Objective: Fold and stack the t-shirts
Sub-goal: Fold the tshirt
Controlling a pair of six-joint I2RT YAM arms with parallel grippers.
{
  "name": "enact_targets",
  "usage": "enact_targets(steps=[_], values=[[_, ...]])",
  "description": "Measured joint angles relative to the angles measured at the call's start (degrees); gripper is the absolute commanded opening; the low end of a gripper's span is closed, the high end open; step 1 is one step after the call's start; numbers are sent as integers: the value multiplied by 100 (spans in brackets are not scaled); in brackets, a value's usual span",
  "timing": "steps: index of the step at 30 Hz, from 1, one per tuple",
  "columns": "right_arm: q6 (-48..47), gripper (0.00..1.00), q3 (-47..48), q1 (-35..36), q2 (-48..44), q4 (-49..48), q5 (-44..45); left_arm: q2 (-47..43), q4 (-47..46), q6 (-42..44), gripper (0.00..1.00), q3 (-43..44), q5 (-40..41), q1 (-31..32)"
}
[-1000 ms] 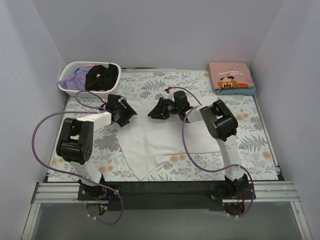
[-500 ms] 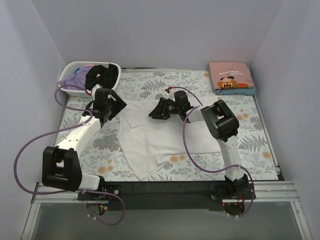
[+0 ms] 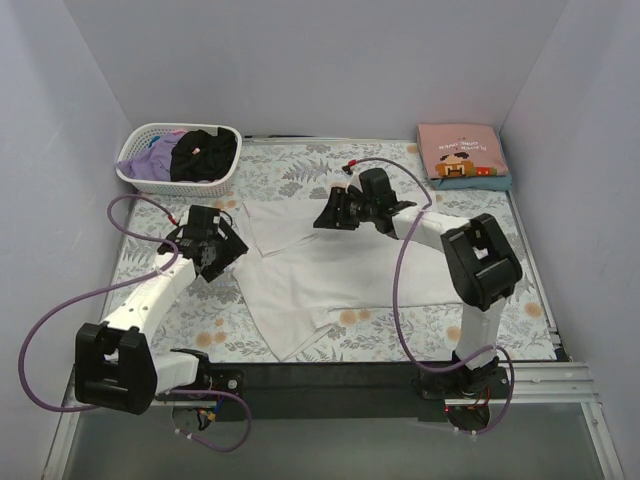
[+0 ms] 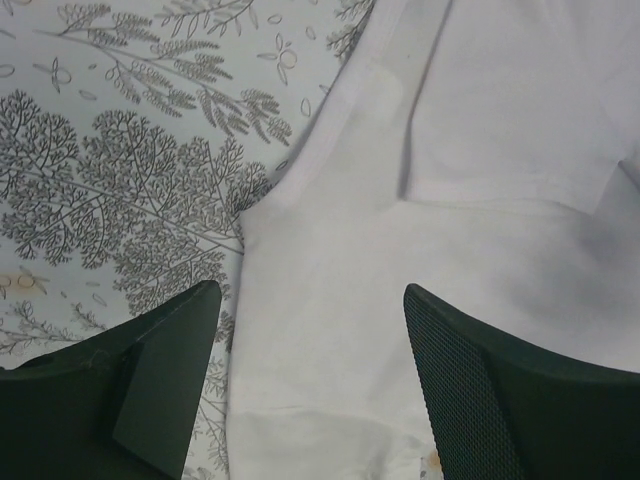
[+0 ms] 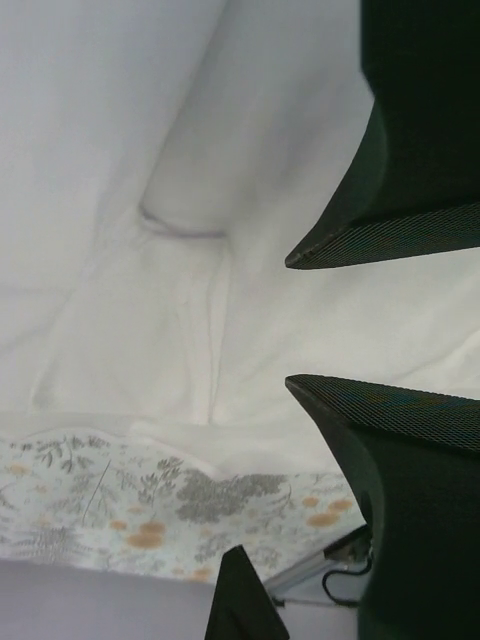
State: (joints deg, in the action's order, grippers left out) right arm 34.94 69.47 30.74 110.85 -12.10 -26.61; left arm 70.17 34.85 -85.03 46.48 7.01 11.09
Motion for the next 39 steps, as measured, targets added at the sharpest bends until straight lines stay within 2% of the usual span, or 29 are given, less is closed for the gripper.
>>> enact_targets(steps=[5,11,18,26,39], values=[[-905,54,-636,-81,-1405,1386,1185,-177,542,-149,66,-140,-144,275],[-1687,54,-1633,-459,-3104,2796,2688,-70,970,-664,54,-393,-203,1226],[-1941,54,-2581,-817,-4417,3694,3338,26,1460,-1150,40,-647,33,1587],[-1987,53,-2938,-1019,-4815,3871,3709,509,1532,-1298,34,-669,164,1749],[-1991,53,-3200,-1145,-4885,3882,3869,560,1429,-1399,34,-697,166,1904]])
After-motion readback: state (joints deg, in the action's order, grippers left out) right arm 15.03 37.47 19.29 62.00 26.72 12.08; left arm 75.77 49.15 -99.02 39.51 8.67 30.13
